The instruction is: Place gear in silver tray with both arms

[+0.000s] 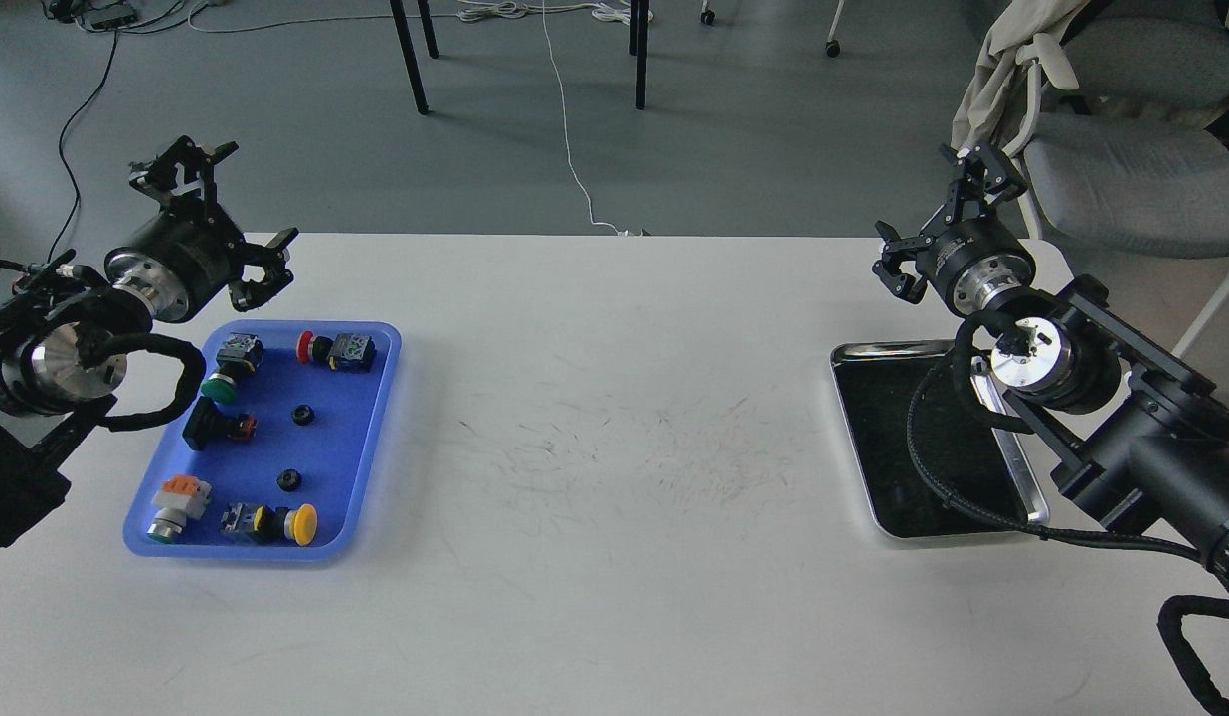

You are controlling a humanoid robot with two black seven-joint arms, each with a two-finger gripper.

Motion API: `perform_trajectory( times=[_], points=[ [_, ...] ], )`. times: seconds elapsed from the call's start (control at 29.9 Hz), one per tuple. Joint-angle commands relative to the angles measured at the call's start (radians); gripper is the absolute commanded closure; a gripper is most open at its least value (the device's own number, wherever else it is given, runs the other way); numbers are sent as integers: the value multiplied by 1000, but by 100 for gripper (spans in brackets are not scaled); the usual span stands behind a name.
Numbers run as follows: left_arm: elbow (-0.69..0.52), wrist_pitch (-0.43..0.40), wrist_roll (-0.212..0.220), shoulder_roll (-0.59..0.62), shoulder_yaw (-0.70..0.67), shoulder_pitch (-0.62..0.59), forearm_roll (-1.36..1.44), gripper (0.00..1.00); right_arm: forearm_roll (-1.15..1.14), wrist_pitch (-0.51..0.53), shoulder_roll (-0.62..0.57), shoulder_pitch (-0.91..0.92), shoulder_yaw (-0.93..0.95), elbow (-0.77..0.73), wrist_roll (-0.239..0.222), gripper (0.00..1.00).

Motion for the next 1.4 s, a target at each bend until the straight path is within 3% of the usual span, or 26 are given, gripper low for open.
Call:
perform_trajectory(
  times=[0.0,0.27,0.47,0.64,0.97,1.37],
  points=[
    [-3,0,-8,2,-1,3,17,1,0,-1,0,1,-2,-1,3,1],
    [0,-9,2,4,-11,4,37,1,0,-2,0,0,-1,-1,3,1],
    [2,-159,20,10,-11,1,39,1,0,-1,0,-2,-4,0,3,1],
    [31,-205,20,17,9,-2,51,1,-2,1,0,-2,-5,-1,3,1],
    [51,-198,9,7,-1,-10,49,1,-2,1,0,-8,-2,0,5,1],
    [68,-82,8,-30,-1,-17,49,1,-2,1,0,-9,2,0,5,1]
  ],
)
